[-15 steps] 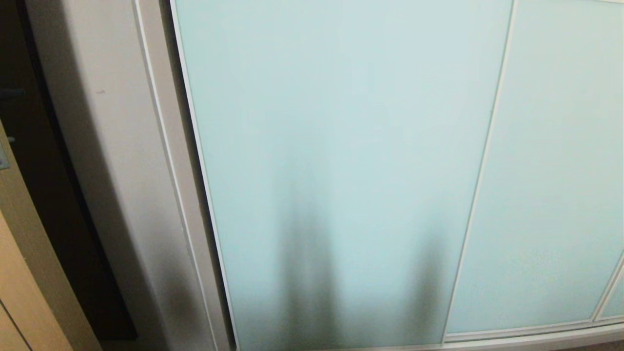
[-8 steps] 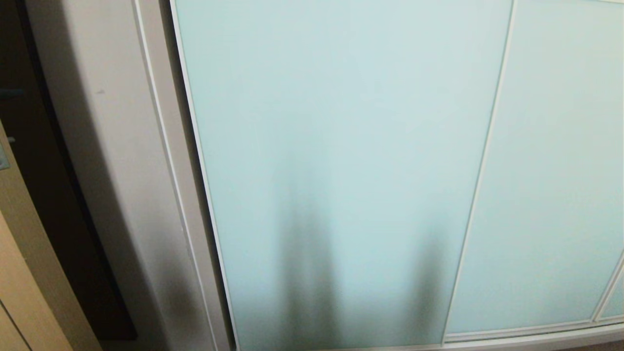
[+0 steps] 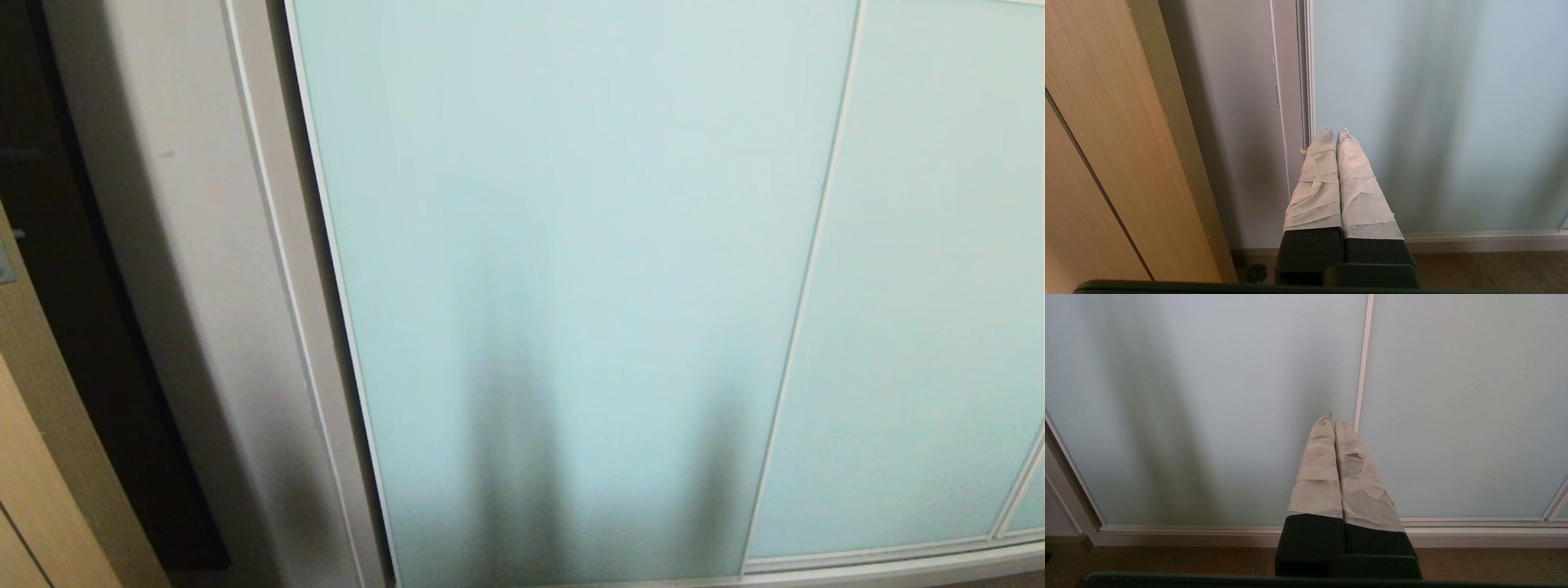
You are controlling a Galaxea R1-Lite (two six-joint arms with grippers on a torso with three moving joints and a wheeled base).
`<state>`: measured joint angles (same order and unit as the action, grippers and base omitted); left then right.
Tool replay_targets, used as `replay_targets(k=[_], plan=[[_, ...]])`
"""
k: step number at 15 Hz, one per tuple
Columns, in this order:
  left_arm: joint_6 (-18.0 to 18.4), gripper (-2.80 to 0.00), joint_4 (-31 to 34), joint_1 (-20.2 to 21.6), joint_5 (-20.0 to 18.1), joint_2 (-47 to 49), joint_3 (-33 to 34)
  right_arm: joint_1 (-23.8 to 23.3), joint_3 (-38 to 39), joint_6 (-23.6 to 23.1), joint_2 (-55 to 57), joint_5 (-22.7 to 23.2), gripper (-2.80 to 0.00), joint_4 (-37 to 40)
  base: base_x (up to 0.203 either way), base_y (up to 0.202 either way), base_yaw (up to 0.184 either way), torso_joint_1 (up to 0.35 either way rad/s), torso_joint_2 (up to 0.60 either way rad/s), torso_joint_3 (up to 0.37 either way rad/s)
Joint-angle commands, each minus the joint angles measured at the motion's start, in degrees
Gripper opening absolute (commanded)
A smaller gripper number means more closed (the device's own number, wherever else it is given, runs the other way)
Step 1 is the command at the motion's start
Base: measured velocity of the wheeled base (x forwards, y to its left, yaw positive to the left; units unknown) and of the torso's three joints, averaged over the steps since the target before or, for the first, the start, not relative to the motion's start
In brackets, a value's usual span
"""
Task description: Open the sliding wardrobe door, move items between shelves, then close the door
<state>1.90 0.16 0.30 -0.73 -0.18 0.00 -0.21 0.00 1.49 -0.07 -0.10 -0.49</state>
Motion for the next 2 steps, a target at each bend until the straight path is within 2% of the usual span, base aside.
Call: replay_targets(k=[1,2], plan=[[0.0,-2.80,0.0,0.0,0.0,0.2,0.0,-0.1,0.0,0.0,0.1,0.0,-2.80,0.0,0.000,0.000,0.000,0.000,0.00,0.000],[0.0,-2.80,0.0,0.0,0.0,0.2,0.0,0.0,0.0,0.0,0.1,0.0,-2.80,0.0,0.000,0.000,0.000,0.000,0.00,0.000]])
